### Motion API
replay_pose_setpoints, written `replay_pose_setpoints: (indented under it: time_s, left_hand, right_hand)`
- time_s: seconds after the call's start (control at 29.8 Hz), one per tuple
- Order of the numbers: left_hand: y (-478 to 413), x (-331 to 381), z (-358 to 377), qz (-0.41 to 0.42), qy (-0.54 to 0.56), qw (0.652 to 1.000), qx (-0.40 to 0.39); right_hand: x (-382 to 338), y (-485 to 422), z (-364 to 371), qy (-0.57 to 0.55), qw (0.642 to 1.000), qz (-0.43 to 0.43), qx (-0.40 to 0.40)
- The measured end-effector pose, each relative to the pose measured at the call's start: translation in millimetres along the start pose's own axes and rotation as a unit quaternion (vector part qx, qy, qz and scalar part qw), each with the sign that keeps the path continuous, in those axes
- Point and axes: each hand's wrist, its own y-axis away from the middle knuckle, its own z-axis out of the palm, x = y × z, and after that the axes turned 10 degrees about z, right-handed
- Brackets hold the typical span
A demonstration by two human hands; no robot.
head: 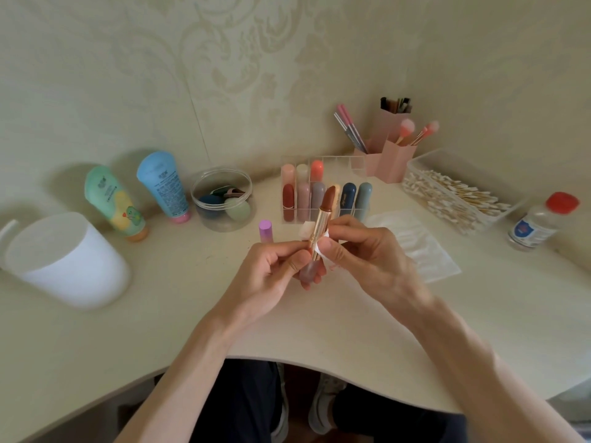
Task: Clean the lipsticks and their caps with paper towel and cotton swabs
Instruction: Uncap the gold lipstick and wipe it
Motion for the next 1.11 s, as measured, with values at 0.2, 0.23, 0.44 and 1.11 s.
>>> replay_pose_setpoints:
  time_s: [0.2, 0.23, 0.44, 1.11]
  left_hand:
    - [1, 4, 1, -0.036, -0.013, 0.997, 0.071]
    - [1, 4, 1, -0.038, -0.019, 0.996, 0.072]
    - [-2, 8, 2, -0.044, 0.044, 0.998, 0.032]
    - [-1, 7, 2, -0.064, 0.026, 0.995, 0.067]
  right_hand:
    - [-1, 0, 11, 0.004, 0.999, -0.003, 0.041]
    - [-1, 0, 13, 0.008, 0.999, -0.004, 0.045]
    - [-8, 2, 12, -0.025, 0.999, 0.003, 0.048]
    - [-3, 1, 14, -0.017, 0.996, -0.001, 0.088]
